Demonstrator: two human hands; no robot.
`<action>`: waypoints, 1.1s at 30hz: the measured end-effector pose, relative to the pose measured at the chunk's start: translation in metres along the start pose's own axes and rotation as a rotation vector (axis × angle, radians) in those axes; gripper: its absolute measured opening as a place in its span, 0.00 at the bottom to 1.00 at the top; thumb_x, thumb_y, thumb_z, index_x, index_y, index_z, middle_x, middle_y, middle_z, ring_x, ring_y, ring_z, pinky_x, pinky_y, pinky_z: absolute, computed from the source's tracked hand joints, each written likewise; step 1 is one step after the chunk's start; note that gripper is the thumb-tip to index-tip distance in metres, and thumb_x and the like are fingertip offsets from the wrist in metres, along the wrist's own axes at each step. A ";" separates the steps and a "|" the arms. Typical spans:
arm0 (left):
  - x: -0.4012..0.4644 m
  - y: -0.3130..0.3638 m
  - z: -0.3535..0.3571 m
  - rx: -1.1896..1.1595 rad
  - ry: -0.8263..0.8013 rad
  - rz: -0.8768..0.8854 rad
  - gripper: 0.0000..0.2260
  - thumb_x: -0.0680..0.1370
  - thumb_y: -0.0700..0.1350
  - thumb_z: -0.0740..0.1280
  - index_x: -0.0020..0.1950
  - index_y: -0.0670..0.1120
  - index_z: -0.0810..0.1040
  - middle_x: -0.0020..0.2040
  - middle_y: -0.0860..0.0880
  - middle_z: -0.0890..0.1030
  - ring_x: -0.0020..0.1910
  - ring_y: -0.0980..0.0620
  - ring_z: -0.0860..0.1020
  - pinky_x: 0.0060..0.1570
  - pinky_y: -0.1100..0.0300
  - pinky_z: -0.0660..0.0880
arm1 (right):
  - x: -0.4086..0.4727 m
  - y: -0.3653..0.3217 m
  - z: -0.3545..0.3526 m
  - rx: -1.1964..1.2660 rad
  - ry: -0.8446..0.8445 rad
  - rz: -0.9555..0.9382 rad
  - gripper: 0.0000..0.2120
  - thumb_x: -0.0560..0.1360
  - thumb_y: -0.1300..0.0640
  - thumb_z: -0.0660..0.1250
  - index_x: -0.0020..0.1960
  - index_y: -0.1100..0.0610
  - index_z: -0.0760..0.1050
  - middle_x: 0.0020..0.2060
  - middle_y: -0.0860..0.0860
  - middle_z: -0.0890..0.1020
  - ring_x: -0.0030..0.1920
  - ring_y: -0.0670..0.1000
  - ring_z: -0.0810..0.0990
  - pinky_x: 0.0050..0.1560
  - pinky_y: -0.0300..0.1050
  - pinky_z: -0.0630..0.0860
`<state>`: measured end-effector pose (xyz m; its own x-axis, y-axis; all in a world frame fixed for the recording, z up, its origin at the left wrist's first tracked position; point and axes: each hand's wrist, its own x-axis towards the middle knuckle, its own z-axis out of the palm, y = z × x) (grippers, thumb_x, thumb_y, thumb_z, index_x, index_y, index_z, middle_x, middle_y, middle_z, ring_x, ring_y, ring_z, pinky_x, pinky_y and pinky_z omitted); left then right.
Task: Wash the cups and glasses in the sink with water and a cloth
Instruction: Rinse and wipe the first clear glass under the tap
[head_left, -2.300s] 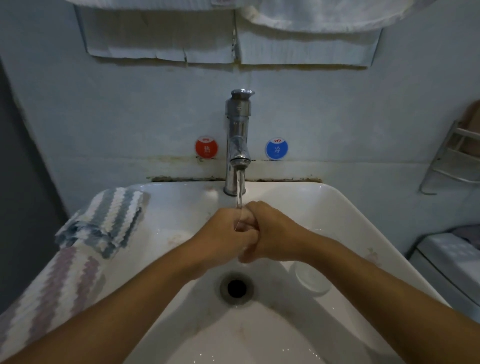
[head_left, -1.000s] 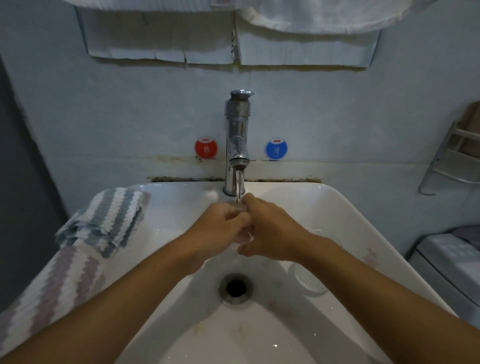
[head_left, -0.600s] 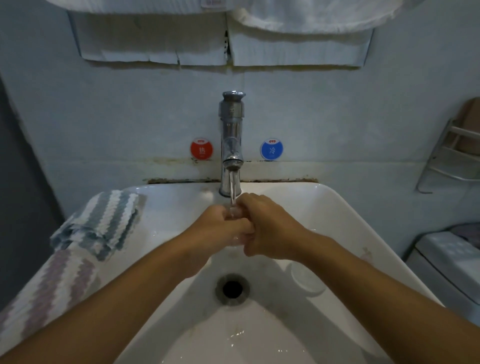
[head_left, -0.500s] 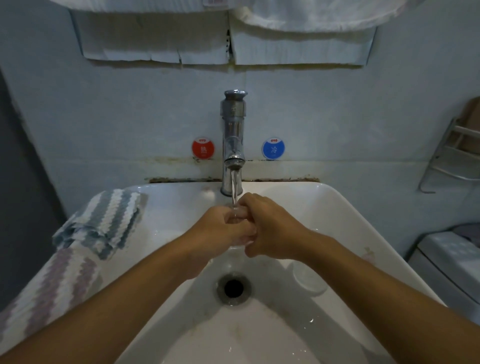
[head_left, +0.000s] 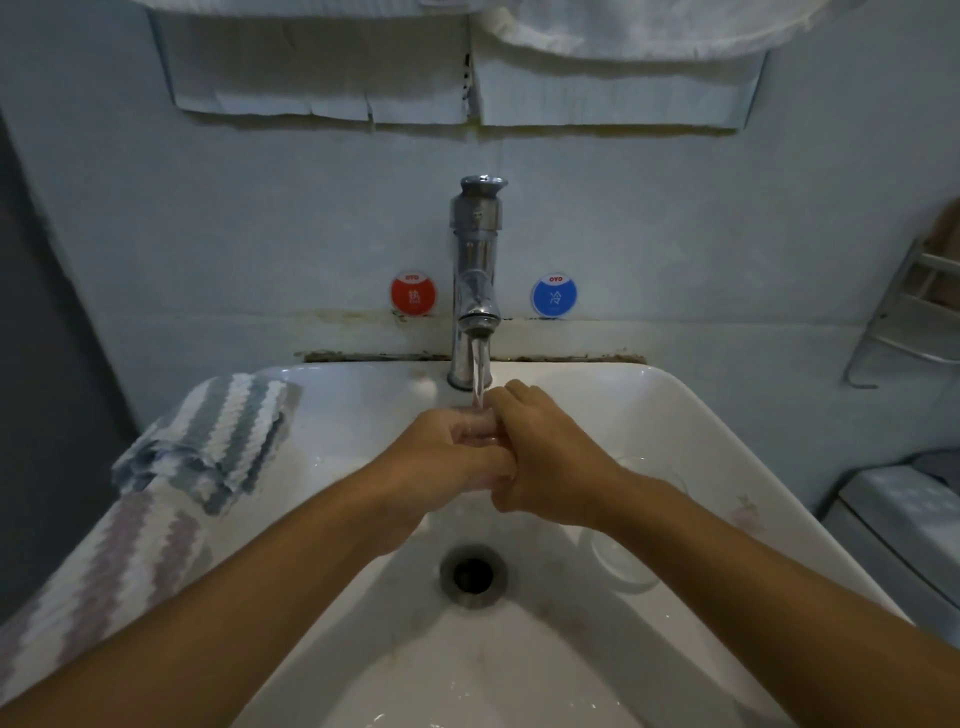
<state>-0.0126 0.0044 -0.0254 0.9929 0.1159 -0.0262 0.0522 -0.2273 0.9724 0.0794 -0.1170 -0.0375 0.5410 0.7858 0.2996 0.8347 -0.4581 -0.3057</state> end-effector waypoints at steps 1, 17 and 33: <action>0.000 0.000 -0.001 0.015 -0.003 0.008 0.14 0.76 0.36 0.70 0.60 0.46 0.81 0.52 0.50 0.85 0.53 0.53 0.83 0.57 0.56 0.78 | 0.000 0.000 -0.001 0.043 -0.034 0.024 0.30 0.63 0.56 0.80 0.60 0.49 0.69 0.52 0.45 0.69 0.52 0.45 0.68 0.48 0.35 0.71; 0.003 0.000 0.000 -0.290 -0.057 -0.098 0.12 0.79 0.36 0.63 0.62 0.39 0.78 0.55 0.45 0.84 0.55 0.48 0.83 0.62 0.51 0.75 | 0.000 -0.002 -0.003 0.087 -0.081 -0.002 0.33 0.63 0.61 0.80 0.60 0.50 0.65 0.54 0.48 0.75 0.51 0.49 0.75 0.53 0.46 0.79; 0.003 -0.009 0.011 0.203 0.095 0.172 0.12 0.83 0.52 0.58 0.51 0.52 0.80 0.49 0.54 0.84 0.48 0.59 0.82 0.47 0.68 0.77 | -0.002 0.006 -0.008 0.268 -0.174 0.047 0.36 0.63 0.61 0.81 0.59 0.44 0.63 0.47 0.40 0.75 0.46 0.43 0.77 0.45 0.33 0.73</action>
<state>-0.0089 -0.0039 -0.0368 0.9751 0.1466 0.1663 -0.0864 -0.4396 0.8940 0.0839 -0.1243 -0.0327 0.5331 0.8364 0.1276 0.7400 -0.3879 -0.5495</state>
